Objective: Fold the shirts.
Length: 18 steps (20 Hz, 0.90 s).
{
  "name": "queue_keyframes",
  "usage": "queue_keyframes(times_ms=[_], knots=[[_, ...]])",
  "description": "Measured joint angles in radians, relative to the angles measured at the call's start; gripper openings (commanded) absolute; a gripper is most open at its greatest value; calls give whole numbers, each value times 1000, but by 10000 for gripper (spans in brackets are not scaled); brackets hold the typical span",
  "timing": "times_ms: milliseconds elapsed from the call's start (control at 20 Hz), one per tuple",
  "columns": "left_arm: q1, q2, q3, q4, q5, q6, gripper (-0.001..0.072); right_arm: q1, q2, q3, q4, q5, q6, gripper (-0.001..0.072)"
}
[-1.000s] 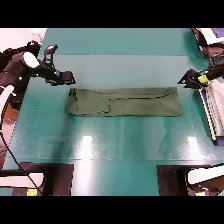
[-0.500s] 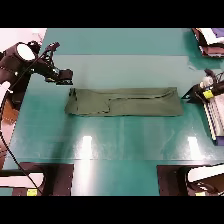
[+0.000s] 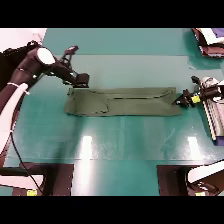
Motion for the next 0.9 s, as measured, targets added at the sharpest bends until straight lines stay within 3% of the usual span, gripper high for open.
queue_keyframes(times_ms=[400, 900], knots=[[-206, -199, 74, -86, 137, -8, 32, 43, 221, -1, 109, 2, -20, 19], [-310, -356, 143, -193, 233, -23, 32, 277, 380, 239, 179, 47, 102, 19]])
